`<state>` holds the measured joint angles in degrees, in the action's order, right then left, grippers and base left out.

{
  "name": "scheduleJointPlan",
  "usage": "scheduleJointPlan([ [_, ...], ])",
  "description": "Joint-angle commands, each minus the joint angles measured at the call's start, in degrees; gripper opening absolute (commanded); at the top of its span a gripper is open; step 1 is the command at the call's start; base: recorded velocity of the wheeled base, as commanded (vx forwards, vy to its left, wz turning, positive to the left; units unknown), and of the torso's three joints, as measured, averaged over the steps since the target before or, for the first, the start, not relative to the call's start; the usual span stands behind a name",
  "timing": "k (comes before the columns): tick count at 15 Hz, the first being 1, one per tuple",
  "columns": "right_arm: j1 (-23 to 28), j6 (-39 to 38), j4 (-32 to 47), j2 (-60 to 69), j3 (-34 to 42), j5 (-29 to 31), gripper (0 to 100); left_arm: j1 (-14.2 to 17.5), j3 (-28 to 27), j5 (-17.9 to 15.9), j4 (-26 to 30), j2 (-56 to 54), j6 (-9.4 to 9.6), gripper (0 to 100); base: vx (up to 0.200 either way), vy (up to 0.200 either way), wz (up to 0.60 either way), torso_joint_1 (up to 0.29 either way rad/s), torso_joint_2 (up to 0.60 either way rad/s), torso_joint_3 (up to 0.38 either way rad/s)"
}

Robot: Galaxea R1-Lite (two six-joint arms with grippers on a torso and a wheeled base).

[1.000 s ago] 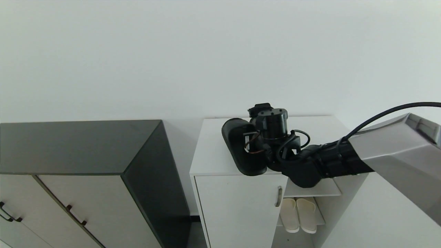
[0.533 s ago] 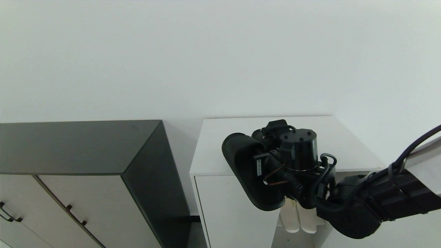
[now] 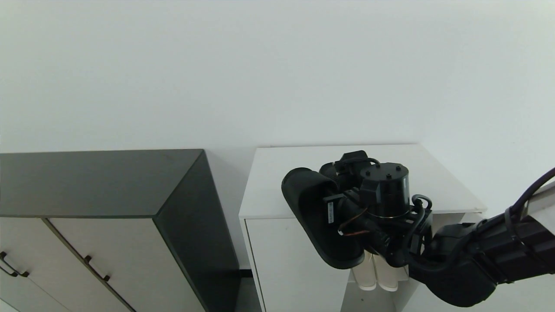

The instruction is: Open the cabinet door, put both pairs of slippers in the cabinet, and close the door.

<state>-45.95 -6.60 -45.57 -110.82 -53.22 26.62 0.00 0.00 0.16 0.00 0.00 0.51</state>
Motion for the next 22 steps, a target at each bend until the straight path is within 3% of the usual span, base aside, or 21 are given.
scheduleJointPlan([
  [1,-0.11,0.09,0.04,0.43,0.23,0.01,0,0.00,0.00,0.02,0.00,0.09,0.02,0,-0.200,0.000,0.00,0.012,0.01,-0.002],
  [8,-0.11,0.09,0.04,0.43,0.23,0.27,0,0.00,0.00,0.02,0.00,0.00,0.02,0,-0.200,0.000,0.00,-0.002,0.00,0.002],
  [22,-0.28,0.09,0.04,-0.01,0.58,0.27,0,0.00,0.00,0.02,0.00,0.00,-0.07,0,0.000,0.000,0.00,0.000,0.00,0.000],
])
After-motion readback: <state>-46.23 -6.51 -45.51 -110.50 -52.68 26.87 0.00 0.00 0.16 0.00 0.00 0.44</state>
